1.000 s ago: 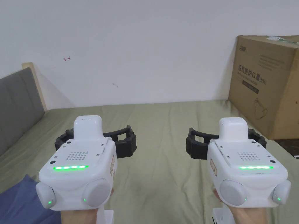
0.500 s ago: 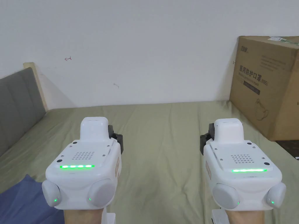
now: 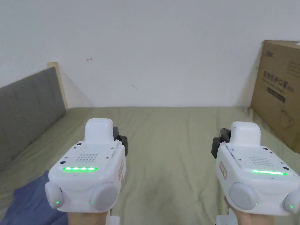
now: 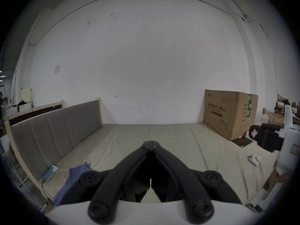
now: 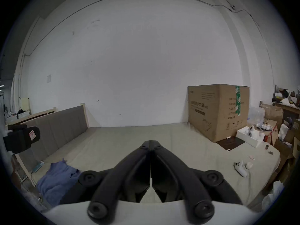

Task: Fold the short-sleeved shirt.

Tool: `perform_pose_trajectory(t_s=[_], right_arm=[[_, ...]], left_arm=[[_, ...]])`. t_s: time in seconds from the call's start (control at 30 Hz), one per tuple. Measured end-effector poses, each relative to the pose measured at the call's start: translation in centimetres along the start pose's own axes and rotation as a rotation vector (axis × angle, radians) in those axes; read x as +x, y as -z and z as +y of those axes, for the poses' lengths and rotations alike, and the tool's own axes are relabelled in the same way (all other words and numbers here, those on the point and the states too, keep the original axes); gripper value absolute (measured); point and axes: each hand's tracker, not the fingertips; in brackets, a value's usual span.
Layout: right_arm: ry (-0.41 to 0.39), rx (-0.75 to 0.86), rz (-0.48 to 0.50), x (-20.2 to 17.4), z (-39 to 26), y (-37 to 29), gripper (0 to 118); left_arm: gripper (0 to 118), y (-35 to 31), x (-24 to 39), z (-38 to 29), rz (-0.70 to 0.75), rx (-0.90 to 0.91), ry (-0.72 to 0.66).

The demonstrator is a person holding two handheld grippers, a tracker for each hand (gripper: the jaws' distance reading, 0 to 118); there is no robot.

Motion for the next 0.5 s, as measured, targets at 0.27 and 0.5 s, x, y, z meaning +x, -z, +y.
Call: perform_pose_trajectory(t_s=[0.27, 0.5], right_arm=[[-0.024, -0.034, 0.278, -9.5, -0.1, 2.5, 0], [-0.072, -0.088, 0.496, -17.8, -1.8, 2.4, 0]], left_arm=[[0, -4.0, -9.6, 0.4, 0.270, 0.003, -0.013], [0, -7.7, -16.5, -0.3, 0.442, -0.038, -0.060]])
